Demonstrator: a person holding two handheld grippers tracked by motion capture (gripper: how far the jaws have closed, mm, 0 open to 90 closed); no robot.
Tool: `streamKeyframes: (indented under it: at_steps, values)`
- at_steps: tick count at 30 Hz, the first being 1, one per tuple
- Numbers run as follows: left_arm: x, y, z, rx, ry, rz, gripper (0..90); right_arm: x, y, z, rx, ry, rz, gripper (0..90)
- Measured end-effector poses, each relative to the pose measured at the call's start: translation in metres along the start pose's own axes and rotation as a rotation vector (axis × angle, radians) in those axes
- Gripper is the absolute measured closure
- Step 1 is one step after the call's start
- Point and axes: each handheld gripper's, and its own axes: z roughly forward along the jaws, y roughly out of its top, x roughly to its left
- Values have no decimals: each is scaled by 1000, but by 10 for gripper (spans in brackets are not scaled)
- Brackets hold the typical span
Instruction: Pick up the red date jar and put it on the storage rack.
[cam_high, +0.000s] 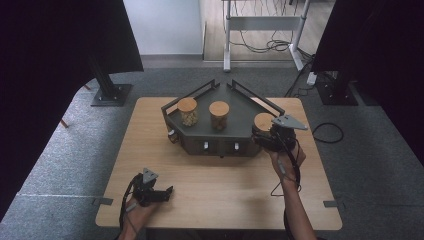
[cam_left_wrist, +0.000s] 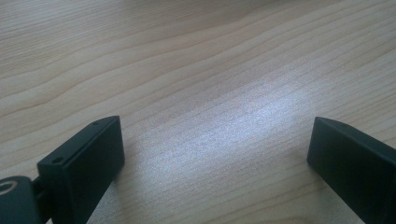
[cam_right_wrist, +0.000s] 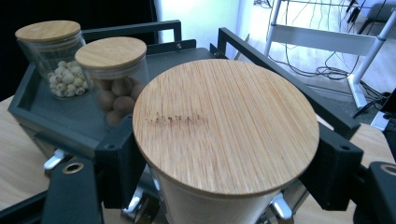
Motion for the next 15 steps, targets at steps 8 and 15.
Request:
streamKeyframes:
  at_steps: [8, 15]
  values:
    - [0, 0, 0, -1, 0, 1, 37, -3, 11, 23, 6, -6, -2, 250]
    - [1, 0, 0, -1, -2, 2, 37, -5, 19, 44, 20, -11, -9, 251]
